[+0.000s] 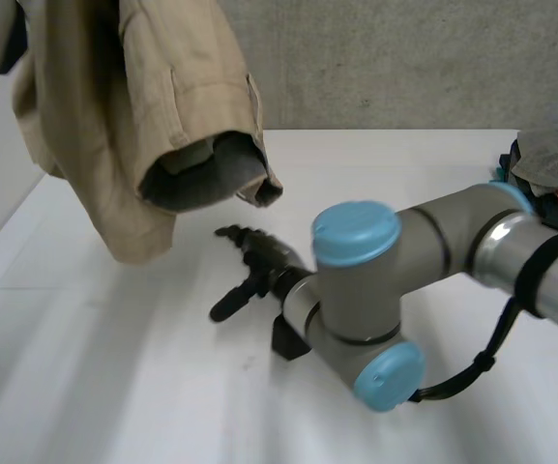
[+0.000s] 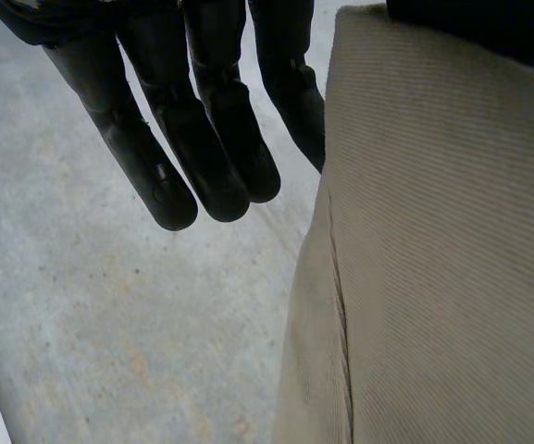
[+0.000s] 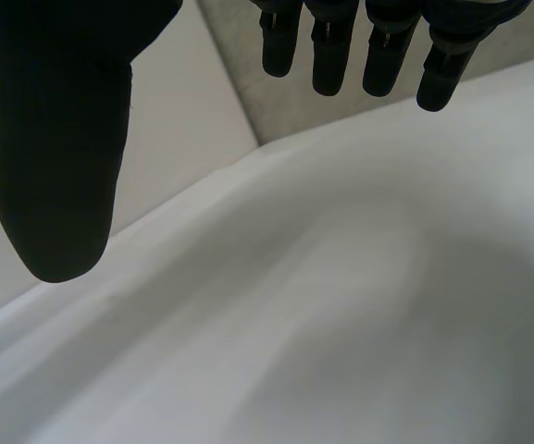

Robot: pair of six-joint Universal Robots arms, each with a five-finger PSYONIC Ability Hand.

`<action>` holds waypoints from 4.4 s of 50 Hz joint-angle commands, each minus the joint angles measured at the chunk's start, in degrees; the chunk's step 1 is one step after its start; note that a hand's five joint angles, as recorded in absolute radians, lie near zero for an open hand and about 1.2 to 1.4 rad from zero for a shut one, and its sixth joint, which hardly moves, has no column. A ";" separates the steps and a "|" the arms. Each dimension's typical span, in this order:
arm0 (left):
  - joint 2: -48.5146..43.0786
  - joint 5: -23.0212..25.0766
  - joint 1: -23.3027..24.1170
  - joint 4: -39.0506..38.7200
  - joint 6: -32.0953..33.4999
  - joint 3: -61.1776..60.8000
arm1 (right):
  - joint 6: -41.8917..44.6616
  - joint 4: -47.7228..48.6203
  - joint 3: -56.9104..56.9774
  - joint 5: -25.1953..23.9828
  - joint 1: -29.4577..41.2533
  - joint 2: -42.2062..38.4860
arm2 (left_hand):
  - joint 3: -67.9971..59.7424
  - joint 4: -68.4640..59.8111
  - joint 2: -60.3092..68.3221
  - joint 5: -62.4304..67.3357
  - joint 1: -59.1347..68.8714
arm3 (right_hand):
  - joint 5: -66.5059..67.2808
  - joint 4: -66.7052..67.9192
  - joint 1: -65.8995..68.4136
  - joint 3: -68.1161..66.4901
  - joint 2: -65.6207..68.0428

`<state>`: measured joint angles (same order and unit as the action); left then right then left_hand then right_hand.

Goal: Fold the laundry.

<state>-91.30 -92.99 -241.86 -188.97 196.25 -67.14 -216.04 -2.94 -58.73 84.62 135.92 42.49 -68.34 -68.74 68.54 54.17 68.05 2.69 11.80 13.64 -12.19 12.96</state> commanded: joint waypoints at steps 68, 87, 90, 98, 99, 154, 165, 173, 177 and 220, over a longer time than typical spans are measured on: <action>-26.19 8.20 -6.18 12.76 -1.83 -17.87 | 27.78 -10.60 5.73 9.77 -7.16 -2.84 | 58.34 58.74 -58.54 -54.17 -58.05 | -2.69 -1.80 -3.64 2.19 -2.96; -15.15 -0.17 -2.30 9.76 0.90 -7.57 | 35.94 0.92 3.29 18.74 -11.45 7.75 | -11.66 -11.26 11.46 15.83 11.95 | 67.31 68.20 66.36 -67.81 67.04; -7.00 0.97 -2.48 10.38 -0.94 -6.26 | 39.62 3.81 2.22 16.30 -14.26 16.01 | -11.66 -11.26 11.46 15.83 11.95 | 67.31 68.20 66.36 -67.81 67.04; 5.17 4.40 -3.71 13.80 -8.07 -1.16 | 45.53 6.37 6.52 5.13 -17.26 25.45 | -11.66 -11.26 11.46 15.83 11.95 | 67.31 68.20 66.36 -67.81 67.04; 5.08 4.49 -4.14 14.94 -8.94 -0.37 | 45.79 5.50 8.35 3.73 -17.35 25.28 | -11.66 -11.26 11.46 15.83 11.95 | 67.31 68.20 66.36 -67.81 67.04; 1.13 6.94 -12.67 26.19 -4.91 -7.39 | 47.36 -17.62 2.21 -5.07 -17.26 22.46 | -11.66 -11.26 11.46 15.83 11.95 | 67.31 68.20 66.36 -67.81 67.04; -9.93 11.61 -12.76 24.28 -3.85 -13.20 | 55.10 -22.28 14.87 -5.96 -20.34 11.41 | -11.66 -11.26 11.46 15.83 11.95 | 67.31 68.20 66.36 -67.81 67.04; -29.25 1.34 -7.58 13.91 -4.03 -0.22 | 63.46 -10.44 20.67 -3.23 -19.37 -3.36 | -11.66 -11.26 11.46 15.83 11.95 | 67.31 68.20 66.36 -67.81 67.04; -35.41 1.32 -6.17 12.58 -4.47 7.34 | 64.87 2.13 19.89 -0.86 -18.32 -7.41 | 5.66 6.06 -5.85 -1.48 -5.37 | 65.13 66.01 64.17 -65.62 64.85; -21.10 7.04 -2.48 17.85 6.34 -25.95 | 76.56 -4.72 -32.32 -14.92 -28.60 21.24 | 36.92 37.33 -37.12 -32.75 -36.63 | 30.29 31.18 29.34 -30.79 30.02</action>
<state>-106.26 -86.45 -243.96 -171.18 202.64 -95.55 -143.89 -15.88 -86.61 70.93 107.16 65.60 -35.39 -35.10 35.38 24.99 35.42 29.71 39.83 39.81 -39.85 39.85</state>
